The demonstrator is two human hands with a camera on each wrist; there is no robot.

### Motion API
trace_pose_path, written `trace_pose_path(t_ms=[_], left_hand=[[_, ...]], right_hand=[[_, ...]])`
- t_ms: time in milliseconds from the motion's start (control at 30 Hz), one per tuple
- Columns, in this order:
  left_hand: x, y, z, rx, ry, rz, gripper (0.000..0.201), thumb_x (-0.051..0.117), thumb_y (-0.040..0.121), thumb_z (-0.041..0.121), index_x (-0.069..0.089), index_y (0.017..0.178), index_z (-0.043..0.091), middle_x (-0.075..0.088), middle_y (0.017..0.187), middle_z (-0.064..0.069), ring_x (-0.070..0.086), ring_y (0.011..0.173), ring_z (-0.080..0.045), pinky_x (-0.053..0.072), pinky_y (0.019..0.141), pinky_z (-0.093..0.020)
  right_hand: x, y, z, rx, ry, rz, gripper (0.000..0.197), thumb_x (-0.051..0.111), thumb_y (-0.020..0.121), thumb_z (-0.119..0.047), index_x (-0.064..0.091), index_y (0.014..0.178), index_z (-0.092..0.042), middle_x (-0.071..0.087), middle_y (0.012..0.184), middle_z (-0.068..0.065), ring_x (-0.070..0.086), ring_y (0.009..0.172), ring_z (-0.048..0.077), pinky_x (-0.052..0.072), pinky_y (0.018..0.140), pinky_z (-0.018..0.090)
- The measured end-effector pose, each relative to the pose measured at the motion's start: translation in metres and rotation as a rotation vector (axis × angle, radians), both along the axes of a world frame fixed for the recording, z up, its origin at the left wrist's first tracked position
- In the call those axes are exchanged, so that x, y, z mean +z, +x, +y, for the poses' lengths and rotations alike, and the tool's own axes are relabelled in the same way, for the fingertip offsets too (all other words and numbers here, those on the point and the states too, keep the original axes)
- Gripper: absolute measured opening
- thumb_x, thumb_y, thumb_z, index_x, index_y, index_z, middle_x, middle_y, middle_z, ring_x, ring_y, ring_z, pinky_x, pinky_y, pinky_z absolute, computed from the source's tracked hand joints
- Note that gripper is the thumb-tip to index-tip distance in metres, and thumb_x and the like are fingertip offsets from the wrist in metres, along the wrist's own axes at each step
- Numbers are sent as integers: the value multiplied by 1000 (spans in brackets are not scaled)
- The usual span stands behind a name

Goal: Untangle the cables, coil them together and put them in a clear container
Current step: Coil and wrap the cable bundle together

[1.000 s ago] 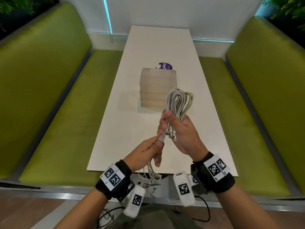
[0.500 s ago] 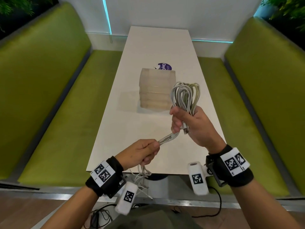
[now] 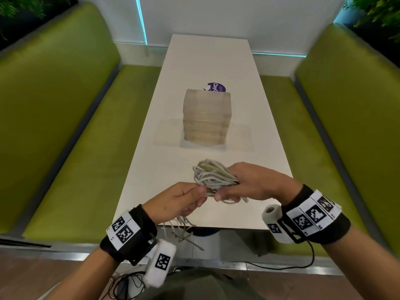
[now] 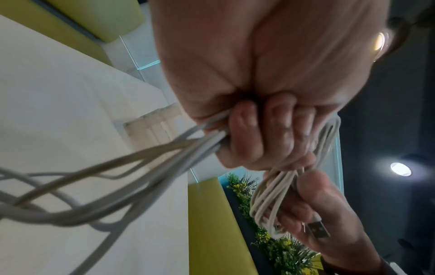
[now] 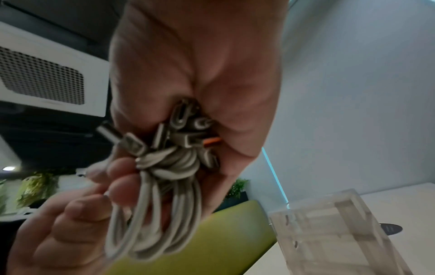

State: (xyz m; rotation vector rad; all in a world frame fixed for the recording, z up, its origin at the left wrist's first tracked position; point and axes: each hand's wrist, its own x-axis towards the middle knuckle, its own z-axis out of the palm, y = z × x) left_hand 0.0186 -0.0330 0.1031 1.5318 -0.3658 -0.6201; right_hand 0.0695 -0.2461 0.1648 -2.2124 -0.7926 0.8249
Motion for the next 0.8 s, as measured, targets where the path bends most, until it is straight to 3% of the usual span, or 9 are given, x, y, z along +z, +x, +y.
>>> trace_pose_path(t_ms=[100,233,333,433,533,600,667,733,800], left_hand=[[-1,0,-1,-26,-20,-2,38,44,92,45,52,70,15,32,52,12,26,46,-7,26,47,-17],[-1,-1,-4,-54,-43,15,44,54,83,61,60,73,18,36,54,13,29,47,-6,29,49,-17],[-2,2,1,-166,31,-20,47,58,84,55,64,101,12,58,72,5,48,60,-11,42,61,-28],[-3,6,8,-235,-143,169,90,51,74,76,51,129,5,65,109,-17,61,78,-19,49,78,-32],[0,8,2,-213,-142,398,125,34,56,94,51,124,-8,64,111,-30,67,84,-30,52,79,-35],[3,8,-8,-251,32,341,114,37,60,92,56,112,-8,68,105,-27,69,85,-32,53,80,-39],[8,9,-18,-246,165,251,83,53,73,76,59,102,-2,71,99,-23,70,79,-28,54,80,-44],[10,8,-22,-209,226,233,42,62,86,46,61,93,4,73,88,-20,69,65,-20,55,70,-36],[11,7,-23,-207,270,214,21,60,91,27,60,82,9,71,72,-11,63,52,-15,50,58,-27]], right_hand=[[4,2,2,39,-79,98,28,73,80,-30,58,63,-13,56,52,-4,48,44,7,38,48,12],[3,4,5,62,-139,39,28,69,82,-25,61,65,-5,57,53,0,49,45,10,40,50,15],[0,4,2,74,-190,-43,18,67,84,-24,63,73,-10,56,56,-3,49,45,8,40,47,15],[-1,2,-1,181,-248,-253,10,63,88,-29,61,81,-22,58,69,-7,50,57,9,39,54,20],[-6,-5,6,342,-322,-516,16,53,93,-33,60,92,-18,59,88,-2,52,80,16,41,67,30],[-9,-8,14,388,-309,-574,16,51,93,-29,61,95,-17,58,91,0,54,88,19,45,68,35],[-12,-7,19,396,-334,-571,14,51,92,-24,62,96,-16,52,88,-1,54,89,21,45,67,36],[-14,-7,19,407,-350,-588,12,53,90,-21,63,95,-16,44,85,-2,50,87,22,41,65,36],[-16,-7,17,419,-315,-654,15,58,86,-29,67,91,-18,43,92,1,41,88,21,35,69,36]])
